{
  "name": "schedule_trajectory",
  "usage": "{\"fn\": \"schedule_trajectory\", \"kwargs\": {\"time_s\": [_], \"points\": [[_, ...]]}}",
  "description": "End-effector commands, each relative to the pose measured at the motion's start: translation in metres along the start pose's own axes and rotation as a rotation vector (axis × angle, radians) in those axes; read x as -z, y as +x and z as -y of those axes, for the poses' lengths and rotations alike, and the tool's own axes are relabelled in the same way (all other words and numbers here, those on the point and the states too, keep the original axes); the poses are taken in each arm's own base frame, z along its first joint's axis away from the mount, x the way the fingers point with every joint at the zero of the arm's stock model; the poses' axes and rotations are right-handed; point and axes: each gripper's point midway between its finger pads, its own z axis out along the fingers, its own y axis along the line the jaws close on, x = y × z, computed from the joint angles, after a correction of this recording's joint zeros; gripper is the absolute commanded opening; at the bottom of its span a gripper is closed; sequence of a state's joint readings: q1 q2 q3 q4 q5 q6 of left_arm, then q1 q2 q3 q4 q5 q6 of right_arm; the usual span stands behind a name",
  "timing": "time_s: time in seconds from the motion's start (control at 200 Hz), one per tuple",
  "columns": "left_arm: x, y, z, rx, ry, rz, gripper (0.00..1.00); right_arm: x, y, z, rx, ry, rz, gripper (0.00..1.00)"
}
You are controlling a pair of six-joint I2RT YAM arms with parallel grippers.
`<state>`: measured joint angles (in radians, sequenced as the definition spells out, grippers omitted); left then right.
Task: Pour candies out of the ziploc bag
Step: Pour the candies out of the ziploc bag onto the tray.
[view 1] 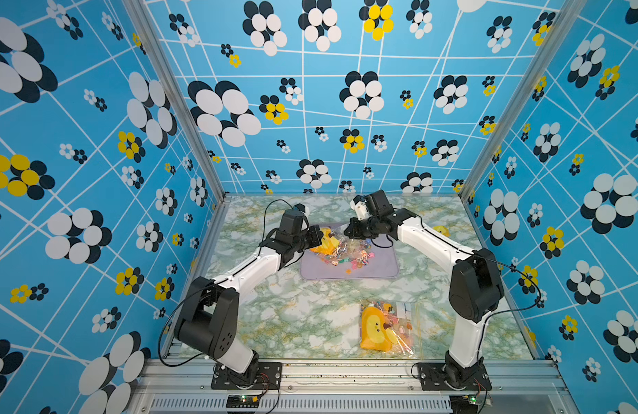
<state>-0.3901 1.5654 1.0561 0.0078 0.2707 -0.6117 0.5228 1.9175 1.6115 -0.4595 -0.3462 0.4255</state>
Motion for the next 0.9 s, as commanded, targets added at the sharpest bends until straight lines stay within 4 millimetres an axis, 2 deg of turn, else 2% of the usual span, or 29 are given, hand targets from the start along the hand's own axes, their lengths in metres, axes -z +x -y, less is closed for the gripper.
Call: {"fn": "schedule_trajectory", "kwargs": {"time_s": [0.0,0.4,0.41,0.43,0.899], "points": [[0.007,-0.033,0.023,-0.051,0.056,0.073,0.00,-0.015,0.010,0.014,-0.010,0.003,-0.025,0.03],[0.008,-0.050,0.034,-0.079,0.061,0.092,0.00,-0.026,0.007,0.032,-0.057,0.002,-0.043,0.03],[0.009,-0.051,0.035,-0.080,0.061,0.092,0.00,-0.023,-0.001,0.027,-0.049,-0.006,-0.025,0.03],[0.008,-0.051,0.034,-0.080,0.059,0.091,0.00,-0.021,-0.004,0.027,-0.049,-0.008,-0.019,0.03],[0.007,-0.070,0.046,-0.110,0.058,0.106,0.00,-0.021,-0.016,0.033,-0.059,-0.005,-0.014,0.04]]}}
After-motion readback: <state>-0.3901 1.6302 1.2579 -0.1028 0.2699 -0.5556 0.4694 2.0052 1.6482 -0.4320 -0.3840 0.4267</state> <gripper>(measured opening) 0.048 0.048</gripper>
